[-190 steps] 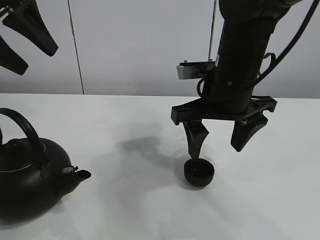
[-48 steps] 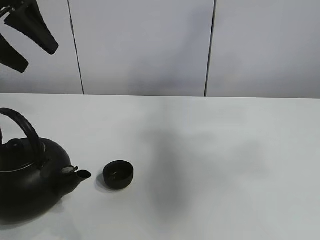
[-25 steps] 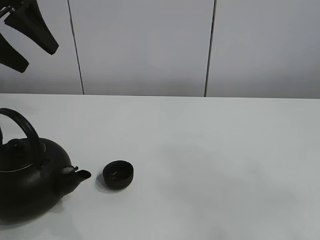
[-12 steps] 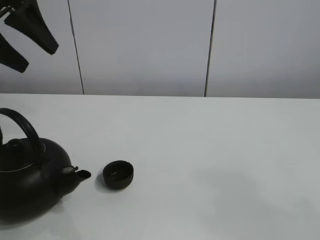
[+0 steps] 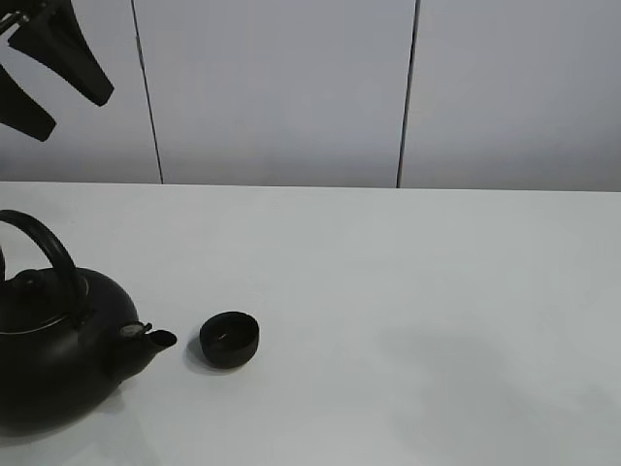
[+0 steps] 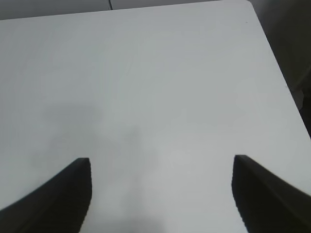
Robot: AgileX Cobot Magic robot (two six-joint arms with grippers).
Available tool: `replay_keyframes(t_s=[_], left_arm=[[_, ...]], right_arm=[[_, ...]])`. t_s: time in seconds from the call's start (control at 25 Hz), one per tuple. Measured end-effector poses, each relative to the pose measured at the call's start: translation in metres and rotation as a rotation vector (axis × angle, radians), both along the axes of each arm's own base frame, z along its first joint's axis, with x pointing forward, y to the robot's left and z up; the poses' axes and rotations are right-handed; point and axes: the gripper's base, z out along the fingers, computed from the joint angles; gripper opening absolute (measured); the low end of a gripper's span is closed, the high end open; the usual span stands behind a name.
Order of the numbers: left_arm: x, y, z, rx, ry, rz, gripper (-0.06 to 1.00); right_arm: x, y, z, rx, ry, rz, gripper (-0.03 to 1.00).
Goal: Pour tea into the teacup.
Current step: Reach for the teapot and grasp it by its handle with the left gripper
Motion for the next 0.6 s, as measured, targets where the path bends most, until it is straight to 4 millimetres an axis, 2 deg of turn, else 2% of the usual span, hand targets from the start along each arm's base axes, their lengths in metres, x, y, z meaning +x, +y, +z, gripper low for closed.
replay_keyframes(t_s=[0.6], left_arm=[[0.0021, 0.0006, 0.0004, 0.003, -0.019, 0.014, 0.51]], right_arm=[[0.0003, 0.0000, 0.0005, 0.000, -0.007, 0.000, 0.54]])
